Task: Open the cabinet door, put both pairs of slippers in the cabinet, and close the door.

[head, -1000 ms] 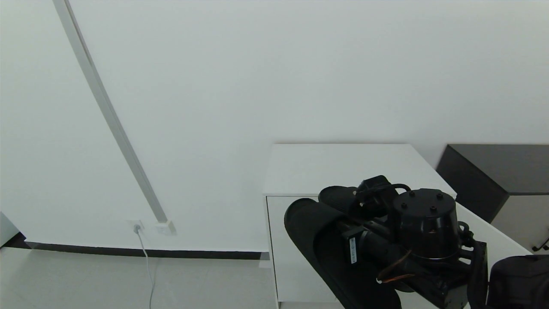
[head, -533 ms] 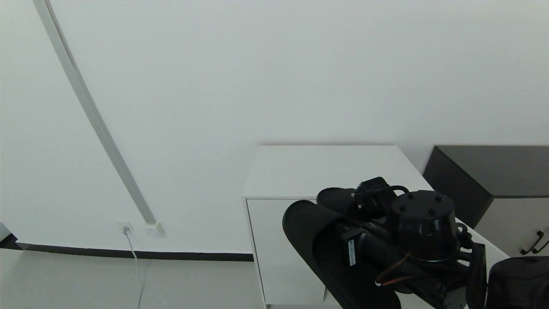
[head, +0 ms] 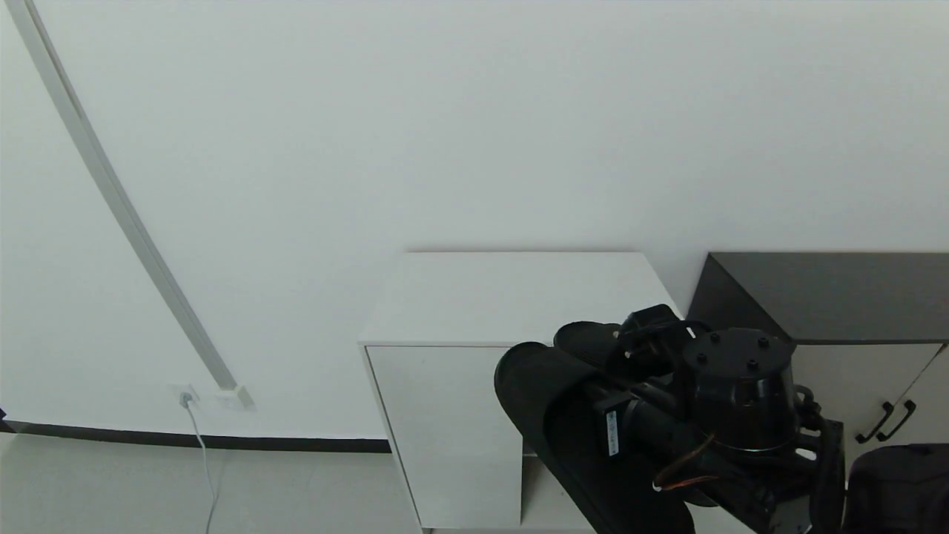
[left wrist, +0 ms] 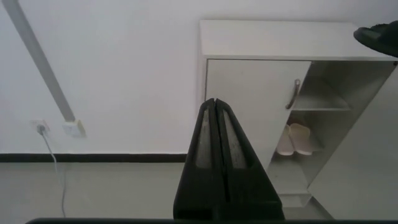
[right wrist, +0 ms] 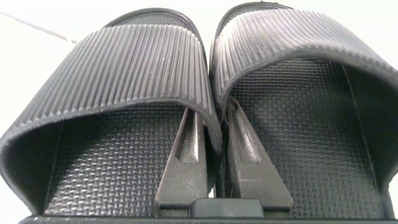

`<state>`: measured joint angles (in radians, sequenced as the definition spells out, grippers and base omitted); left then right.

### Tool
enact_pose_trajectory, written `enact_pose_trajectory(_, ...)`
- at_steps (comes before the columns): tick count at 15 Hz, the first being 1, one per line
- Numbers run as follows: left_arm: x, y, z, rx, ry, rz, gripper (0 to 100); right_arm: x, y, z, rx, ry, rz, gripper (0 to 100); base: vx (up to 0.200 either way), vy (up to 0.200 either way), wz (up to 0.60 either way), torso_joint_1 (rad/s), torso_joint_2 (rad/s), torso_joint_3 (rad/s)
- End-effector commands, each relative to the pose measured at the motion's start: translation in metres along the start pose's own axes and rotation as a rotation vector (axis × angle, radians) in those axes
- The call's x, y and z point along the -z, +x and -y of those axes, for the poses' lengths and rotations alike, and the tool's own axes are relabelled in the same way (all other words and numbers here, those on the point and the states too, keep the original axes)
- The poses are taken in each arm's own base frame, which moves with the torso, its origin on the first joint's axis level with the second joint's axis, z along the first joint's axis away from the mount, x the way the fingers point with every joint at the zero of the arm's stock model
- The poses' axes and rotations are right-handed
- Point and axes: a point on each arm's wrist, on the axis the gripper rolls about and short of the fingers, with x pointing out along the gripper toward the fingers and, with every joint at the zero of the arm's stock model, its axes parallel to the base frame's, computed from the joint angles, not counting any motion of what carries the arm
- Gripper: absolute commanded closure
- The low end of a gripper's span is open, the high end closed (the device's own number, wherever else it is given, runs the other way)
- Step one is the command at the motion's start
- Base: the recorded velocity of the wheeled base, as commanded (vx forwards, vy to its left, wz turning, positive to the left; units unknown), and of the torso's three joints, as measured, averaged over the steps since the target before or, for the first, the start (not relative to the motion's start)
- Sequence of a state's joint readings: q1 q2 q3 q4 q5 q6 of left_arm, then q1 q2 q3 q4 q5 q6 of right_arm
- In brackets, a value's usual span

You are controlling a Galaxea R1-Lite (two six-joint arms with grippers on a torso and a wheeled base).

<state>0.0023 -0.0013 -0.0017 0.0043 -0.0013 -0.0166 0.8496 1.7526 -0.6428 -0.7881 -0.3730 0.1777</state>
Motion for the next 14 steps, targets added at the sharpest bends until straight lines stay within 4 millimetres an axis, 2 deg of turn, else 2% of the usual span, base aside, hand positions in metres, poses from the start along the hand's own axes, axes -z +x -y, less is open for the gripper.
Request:
enact_pose_trajectory(1,0.000,0.000,0.000,0.000,0.000,0.000,100,0.000,-0.001,0.000,0.004,0.001,0.003,100,0.000,-0.200,0.00,0.002,0.00,-0.002)
enact_pose_trajectory(14,0.000,0.000,0.000,-0.002,-0.002,-0.002,100,0.013,0.001,0.004,0.010,-0.049,0.029,100,0.000,0.000,0.00,0.000,0.00,0.000)
